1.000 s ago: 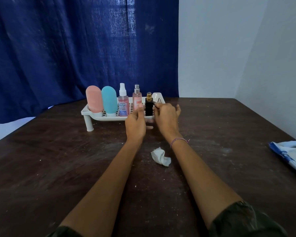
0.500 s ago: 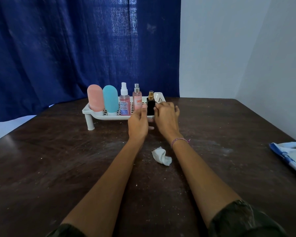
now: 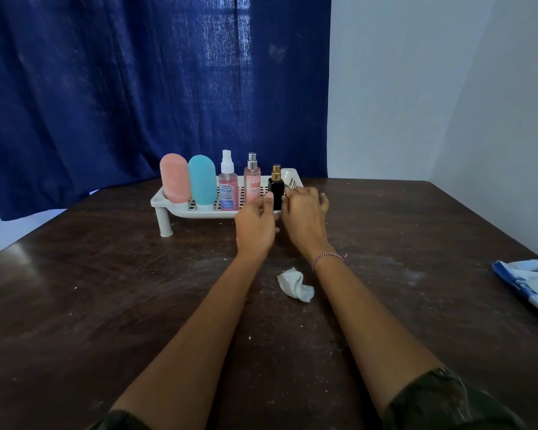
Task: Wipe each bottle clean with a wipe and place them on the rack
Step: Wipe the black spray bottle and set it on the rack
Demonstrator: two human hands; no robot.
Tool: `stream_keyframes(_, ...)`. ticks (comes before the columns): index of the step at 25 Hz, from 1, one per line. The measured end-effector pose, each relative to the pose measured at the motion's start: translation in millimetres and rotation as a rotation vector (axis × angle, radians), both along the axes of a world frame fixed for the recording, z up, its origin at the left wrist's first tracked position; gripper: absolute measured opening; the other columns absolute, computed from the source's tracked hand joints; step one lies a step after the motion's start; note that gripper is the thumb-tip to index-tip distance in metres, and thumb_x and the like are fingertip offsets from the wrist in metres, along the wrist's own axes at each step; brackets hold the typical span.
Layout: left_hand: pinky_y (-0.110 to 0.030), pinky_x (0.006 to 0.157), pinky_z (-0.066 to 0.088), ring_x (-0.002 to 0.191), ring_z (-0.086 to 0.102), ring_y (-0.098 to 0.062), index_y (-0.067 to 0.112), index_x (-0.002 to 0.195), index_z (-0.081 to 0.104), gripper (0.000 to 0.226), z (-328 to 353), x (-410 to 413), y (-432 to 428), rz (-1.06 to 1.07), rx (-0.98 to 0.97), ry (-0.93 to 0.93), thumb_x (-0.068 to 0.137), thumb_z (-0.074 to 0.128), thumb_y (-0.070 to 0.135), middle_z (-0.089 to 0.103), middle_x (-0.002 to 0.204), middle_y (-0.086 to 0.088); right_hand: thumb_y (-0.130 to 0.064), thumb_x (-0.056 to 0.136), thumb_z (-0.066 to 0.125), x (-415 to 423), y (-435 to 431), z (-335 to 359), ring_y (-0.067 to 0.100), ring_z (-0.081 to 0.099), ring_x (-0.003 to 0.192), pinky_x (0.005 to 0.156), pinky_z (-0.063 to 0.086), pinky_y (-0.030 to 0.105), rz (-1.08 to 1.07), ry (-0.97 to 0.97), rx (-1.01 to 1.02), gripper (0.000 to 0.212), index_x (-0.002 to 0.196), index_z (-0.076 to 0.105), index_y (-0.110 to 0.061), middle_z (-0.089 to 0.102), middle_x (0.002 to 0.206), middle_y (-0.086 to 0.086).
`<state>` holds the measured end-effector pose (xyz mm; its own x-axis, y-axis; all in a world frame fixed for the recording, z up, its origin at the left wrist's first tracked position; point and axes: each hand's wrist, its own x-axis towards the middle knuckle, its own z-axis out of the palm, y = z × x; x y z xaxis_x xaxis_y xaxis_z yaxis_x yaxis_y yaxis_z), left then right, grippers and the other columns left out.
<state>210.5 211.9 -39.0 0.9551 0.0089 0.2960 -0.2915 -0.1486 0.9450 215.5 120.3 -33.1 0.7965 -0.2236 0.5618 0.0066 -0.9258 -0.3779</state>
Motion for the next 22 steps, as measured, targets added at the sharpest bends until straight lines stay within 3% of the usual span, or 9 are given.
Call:
stream_keyframes(3, -0.013, 0.054, 0.049, 0.069, 0.061, -0.012, 0.007, 0.109, 0.061, 0.028, 1.8, -2.3, 0.3, 0.018, 0.021, 0.001, 0.1, 0.041, 0.025, 0.059, 0.074, 0.003, -0.016, 0.095, 0.045, -0.9, 0.3, -0.7, 0.026, 0.043, 0.121, 0.11, 0.018, 0.055, -0.002, -0.012, 0.002, 0.026, 0.116, 0.06, -0.01, 0.061, 0.12, 0.01)
stream_keyframes(6, -0.039, 0.078, 0.055, 0.081, 0.063, -0.024, 0.014, 0.099, 0.062, 0.021, 2.9, -2.7, -0.4, 0.029, 0.032, -0.009, 0.1, 0.043, 0.024, 0.063, 0.081, -0.007, -0.017, 0.096, 0.044, -1.8, 0.3, -0.8, 0.026, 0.043, 0.121, 0.11, 0.017, 0.054, -0.004, -0.016, 0.007, 0.028, 0.118, 0.06, -0.009, 0.061, 0.121, 0.01)
stream_keyframes(8, -0.045, 0.082, 0.054, 0.082, 0.062, -0.025, 0.018, 0.092, 0.059, 0.017, 3.6, -2.6, -1.3, 0.052, 0.042, -0.006, 0.099, 0.044, 0.023, 0.062, 0.081, -0.009, -0.018, 0.096, 0.044, -2.8, 0.5, 0.1, 0.026, 0.041, 0.122, 0.11, 0.018, 0.053, -0.01, -0.019, 0.002, 0.032, 0.124, 0.055, -0.009, 0.058, 0.125, 0.01)
stream_keyframes(13, -0.028, 0.076, 0.047, 0.084, 0.058, -0.014, 0.01, 0.118, 0.061, 0.028, 5.2, -3.7, -0.8, 0.133, 0.08, -0.057, 0.099, 0.045, 0.022, 0.063, 0.091, -0.005, -0.018, 0.095, 0.045, -4.8, -2.1, -0.1, 0.025, 0.035, 0.127, 0.11, 0.023, 0.05, -0.035, -0.038, 0.002, 0.042, 0.136, 0.043, -0.01, 0.048, 0.134, 0.009)
stream_keyframes(17, -0.012, 0.063, 0.036, 0.072, 0.051, 0.0, 0.011, 0.118, 0.062, 0.029, 4.0, -2.8, -0.8, 0.201, 0.119, -0.126, 0.099, 0.045, 0.023, 0.063, 0.092, 0.001, -0.021, 0.095, 0.044, -5.8, -1.6, -0.3, 0.025, 0.033, 0.128, 0.109, 0.025, 0.049, -0.017, -0.077, 0.03, 0.045, 0.139, 0.039, -0.012, 0.044, 0.135, 0.009)
stream_keyframes(19, -0.011, 0.06, 0.034, 0.07, 0.05, 0.001, 0.011, 0.115, 0.063, 0.027, 2.5, -2.5, -0.2, 0.225, 0.13, -0.152, 0.099, 0.045, 0.022, 0.064, 0.092, -0.001, -0.022, 0.096, 0.044, -5.7, -0.1, -0.7, 0.024, 0.033, 0.128, 0.109, 0.025, 0.048, -0.003, -0.095, 0.032, 0.045, 0.14, 0.038, -0.013, 0.044, 0.136, 0.008)
stream_keyframes(22, -0.019, 0.074, 0.04, 0.088, 0.057, -0.008, 0.013, 0.117, 0.062, 0.027, -2.2, -2.5, 2.3, 0.261, 0.18, -0.21, 0.098, 0.045, 0.022, 0.066, 0.104, -0.004, -0.022, 0.096, 0.044, -6.6, 0.3, -3.8, 0.024, 0.033, 0.128, 0.109, 0.025, 0.047, 0.002, -0.102, 0.026, 0.045, 0.139, 0.039, -0.014, 0.044, 0.136, 0.008)
